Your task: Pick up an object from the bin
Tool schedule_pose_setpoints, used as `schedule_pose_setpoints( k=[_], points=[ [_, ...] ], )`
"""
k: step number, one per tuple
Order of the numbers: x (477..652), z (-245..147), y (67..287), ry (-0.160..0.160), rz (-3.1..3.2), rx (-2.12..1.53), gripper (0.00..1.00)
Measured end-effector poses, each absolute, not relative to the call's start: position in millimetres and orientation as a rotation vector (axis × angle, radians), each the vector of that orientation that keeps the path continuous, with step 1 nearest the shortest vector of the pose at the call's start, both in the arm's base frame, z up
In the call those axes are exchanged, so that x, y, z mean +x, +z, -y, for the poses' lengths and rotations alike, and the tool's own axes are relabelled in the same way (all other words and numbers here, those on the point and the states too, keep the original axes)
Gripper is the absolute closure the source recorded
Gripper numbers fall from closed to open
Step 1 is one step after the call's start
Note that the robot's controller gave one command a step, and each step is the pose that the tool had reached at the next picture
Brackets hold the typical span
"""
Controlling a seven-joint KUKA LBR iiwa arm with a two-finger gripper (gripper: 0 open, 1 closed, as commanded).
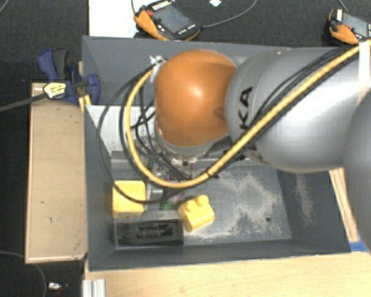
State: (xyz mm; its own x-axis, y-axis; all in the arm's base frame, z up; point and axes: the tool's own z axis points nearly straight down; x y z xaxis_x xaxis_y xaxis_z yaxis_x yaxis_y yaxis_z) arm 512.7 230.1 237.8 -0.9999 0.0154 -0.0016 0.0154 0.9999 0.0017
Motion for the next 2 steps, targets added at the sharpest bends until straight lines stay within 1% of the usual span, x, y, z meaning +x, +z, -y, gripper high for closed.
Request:
schedule_pose_setpoints(
  k=[1,2],
  points=[
    [512.7,-230.1,237.8,0.003,-3.140,0.025,0.00],
    [504.9,-245.4,177.4,0.005,-3.126,-0.235,0.00]
  ],
)
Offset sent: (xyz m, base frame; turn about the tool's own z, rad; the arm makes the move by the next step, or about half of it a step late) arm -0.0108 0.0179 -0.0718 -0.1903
